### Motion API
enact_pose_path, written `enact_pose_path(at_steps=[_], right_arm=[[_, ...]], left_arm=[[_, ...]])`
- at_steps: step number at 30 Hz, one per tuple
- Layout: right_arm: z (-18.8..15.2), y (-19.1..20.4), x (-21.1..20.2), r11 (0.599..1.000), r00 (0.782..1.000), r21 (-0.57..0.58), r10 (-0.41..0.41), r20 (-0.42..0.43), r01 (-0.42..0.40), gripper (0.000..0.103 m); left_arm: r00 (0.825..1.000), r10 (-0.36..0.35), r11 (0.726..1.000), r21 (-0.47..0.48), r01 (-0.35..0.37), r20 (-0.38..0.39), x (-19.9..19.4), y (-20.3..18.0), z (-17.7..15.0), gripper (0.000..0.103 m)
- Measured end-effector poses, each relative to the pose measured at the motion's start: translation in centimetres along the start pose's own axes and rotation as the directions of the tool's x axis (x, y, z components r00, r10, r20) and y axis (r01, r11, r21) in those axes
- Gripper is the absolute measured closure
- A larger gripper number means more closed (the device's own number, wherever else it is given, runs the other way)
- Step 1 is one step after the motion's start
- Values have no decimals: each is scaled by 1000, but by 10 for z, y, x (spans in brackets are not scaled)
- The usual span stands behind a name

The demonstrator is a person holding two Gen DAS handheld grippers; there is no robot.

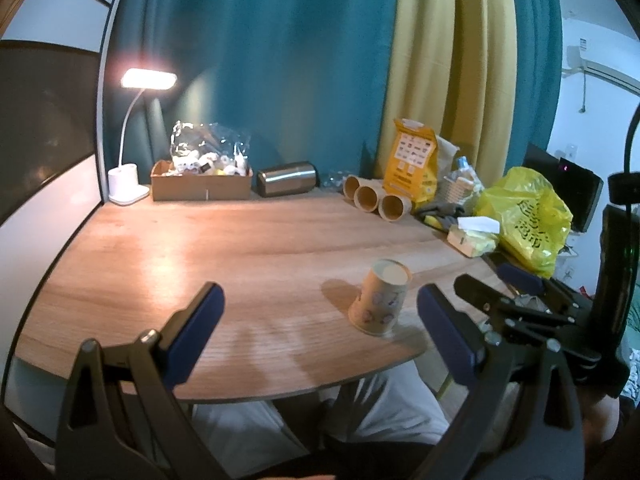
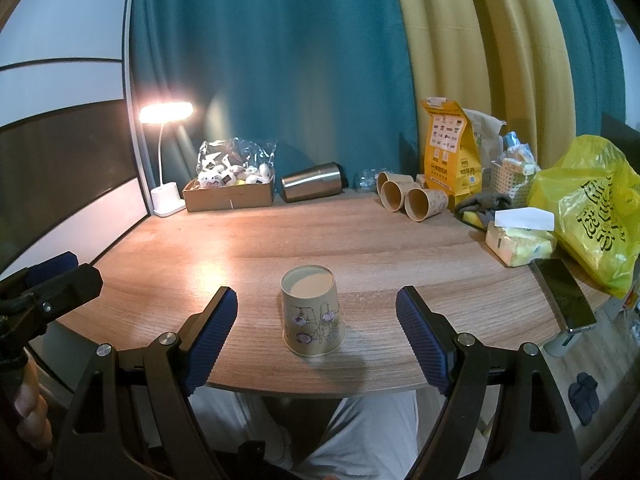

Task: Flip cup upside down

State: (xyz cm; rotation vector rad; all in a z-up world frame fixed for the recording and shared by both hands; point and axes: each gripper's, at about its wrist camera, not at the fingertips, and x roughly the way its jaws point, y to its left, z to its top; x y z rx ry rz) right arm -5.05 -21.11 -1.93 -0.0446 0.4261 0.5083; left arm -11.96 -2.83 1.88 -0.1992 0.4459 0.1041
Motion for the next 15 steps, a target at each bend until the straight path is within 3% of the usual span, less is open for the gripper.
enact_pose_path(at_steps=[15], right_arm=[[-9, 4, 6, 1000, 1000, -2, 10, -24, -10, 19]], left_arm=[[1000, 1, 1000, -1, -1, -6, 3, 0, -2, 5]])
